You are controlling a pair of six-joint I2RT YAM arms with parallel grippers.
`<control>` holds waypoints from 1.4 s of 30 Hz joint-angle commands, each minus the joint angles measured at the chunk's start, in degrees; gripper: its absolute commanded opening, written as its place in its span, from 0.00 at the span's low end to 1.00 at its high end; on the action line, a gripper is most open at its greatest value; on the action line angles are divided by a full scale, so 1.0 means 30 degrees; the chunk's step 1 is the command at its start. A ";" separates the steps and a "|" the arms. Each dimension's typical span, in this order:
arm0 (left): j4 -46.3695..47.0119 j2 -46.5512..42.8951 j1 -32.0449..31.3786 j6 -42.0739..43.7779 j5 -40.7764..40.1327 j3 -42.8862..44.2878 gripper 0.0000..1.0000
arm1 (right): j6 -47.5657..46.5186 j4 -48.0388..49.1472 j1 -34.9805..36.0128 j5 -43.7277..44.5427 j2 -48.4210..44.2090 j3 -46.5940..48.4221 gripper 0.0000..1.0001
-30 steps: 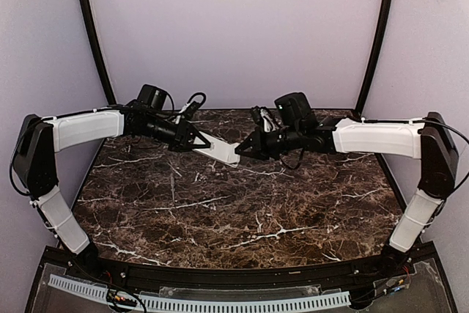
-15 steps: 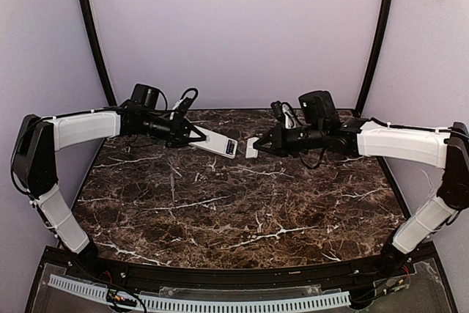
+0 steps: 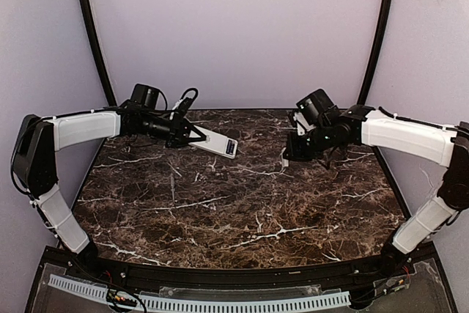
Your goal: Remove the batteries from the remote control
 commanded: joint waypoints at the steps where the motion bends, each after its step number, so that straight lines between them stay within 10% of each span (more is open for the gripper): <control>1: -0.0093 -0.0337 -0.0076 0.0219 0.0889 0.0098 0.00 | -0.1147 -0.4847 -0.0027 0.4445 0.0854 0.0930 0.00; 16: -0.5859 0.3092 -0.2503 0.4946 0.0901 0.2376 0.00 | -0.1616 -0.8680 0.0145 0.7826 0.4814 0.0762 0.00; 42: -0.8988 0.1840 -0.4299 1.4541 -0.0507 0.2289 0.00 | -0.4288 -0.3282 0.0163 0.1976 0.3127 -0.0959 0.30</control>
